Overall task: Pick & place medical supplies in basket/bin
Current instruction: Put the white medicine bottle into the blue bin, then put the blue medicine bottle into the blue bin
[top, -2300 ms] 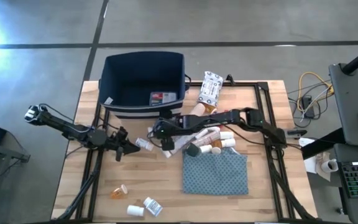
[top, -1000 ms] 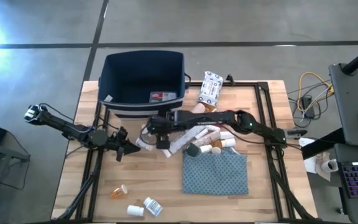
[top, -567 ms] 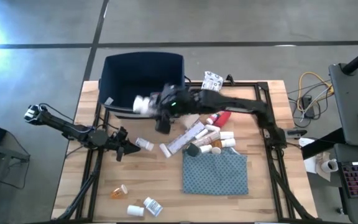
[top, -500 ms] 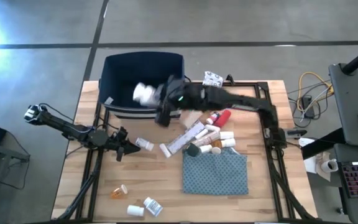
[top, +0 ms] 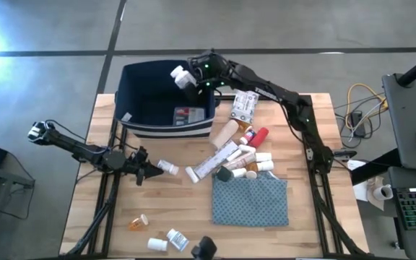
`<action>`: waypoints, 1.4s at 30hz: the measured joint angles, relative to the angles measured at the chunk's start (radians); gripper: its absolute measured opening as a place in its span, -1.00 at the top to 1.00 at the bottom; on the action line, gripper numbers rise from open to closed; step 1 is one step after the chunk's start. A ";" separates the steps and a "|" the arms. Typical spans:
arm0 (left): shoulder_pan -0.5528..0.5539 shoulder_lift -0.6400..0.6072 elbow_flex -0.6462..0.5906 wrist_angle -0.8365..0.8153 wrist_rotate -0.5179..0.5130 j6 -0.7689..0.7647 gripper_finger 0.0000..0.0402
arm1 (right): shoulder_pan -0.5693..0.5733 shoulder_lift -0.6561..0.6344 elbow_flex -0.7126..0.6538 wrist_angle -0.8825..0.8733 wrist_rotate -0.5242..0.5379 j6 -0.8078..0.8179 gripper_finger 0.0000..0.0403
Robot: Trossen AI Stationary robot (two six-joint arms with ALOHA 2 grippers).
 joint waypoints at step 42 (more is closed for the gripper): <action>0.001 0.253 0.526 -0.581 -0.157 0.425 0.41 | 0.178 -0.331 0.005 -0.548 0.421 -0.466 -0.76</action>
